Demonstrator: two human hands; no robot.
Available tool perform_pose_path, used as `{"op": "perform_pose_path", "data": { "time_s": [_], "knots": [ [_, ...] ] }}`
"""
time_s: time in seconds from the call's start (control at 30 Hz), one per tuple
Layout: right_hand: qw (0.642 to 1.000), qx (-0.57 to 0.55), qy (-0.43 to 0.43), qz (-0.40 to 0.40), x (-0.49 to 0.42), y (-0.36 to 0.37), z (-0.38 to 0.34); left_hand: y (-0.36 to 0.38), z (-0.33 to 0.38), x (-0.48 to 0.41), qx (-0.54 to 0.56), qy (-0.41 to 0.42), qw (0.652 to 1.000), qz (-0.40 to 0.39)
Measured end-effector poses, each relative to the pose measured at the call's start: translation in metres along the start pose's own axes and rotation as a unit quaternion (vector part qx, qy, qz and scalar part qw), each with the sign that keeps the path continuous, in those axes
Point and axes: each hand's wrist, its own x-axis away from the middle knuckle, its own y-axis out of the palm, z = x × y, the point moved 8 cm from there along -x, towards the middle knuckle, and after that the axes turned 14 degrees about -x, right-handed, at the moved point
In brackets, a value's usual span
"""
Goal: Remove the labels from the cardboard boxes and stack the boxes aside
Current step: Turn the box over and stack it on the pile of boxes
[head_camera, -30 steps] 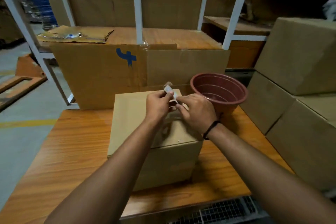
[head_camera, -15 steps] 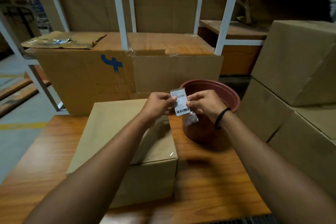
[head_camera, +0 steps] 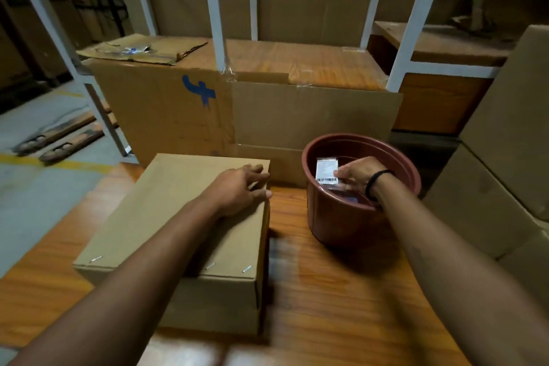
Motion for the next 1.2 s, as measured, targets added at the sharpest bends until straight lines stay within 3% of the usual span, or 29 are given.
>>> {"op": "perform_pose_path", "data": {
  "time_s": [0.13,0.27,0.4,0.57,0.7,0.8,0.9,0.97,1.07,1.2],
  "knots": [
    [0.988,0.153,0.022,-0.01,-0.005,0.001,0.008,0.001,0.0,-0.003,-0.005,-0.004,1.0,0.001],
    [0.937,0.347,-0.036,0.007,-0.005,0.002,-0.006,0.0,-0.001,-0.005,0.005,-0.005,1.0,-0.003],
    [0.939,0.337,-0.07,0.005,-0.009,0.008,-0.012,-0.004,-0.003,-0.004,0.017,-0.012,1.0,-0.008],
    [0.948,0.29,-0.116,0.056,0.003,0.009,-0.022,-0.013,-0.017,0.01,-0.002,0.002,1.0,-0.02],
    [0.931,0.269,-0.239,0.067,0.039,0.041,-0.045,-0.025,-0.061,0.033,-0.028,-0.017,0.999,-0.031],
    [0.904,0.283,-0.318,0.033,0.085,0.087,-0.048,-0.036,-0.114,0.061,-0.075,-0.044,0.996,-0.025],
    [0.898,0.315,-0.308,-0.014,0.109,0.132,-0.024,-0.035,-0.166,0.091,-0.11,-0.097,0.989,-0.028],
    [0.898,0.338,-0.281,-0.025,0.118,0.152,-0.004,-0.028,-0.188,0.107,-0.033,-0.12,0.991,-0.049],
    [0.905,0.347,-0.242,-0.05,0.134,0.173,0.022,-0.015,-0.191,0.122,0.113,-0.081,0.988,-0.073],
    [0.895,0.395,-0.194,-0.071,0.153,0.185,0.048,-0.013,-0.184,0.123,0.19,-0.05,0.979,-0.047]
  ]
}}
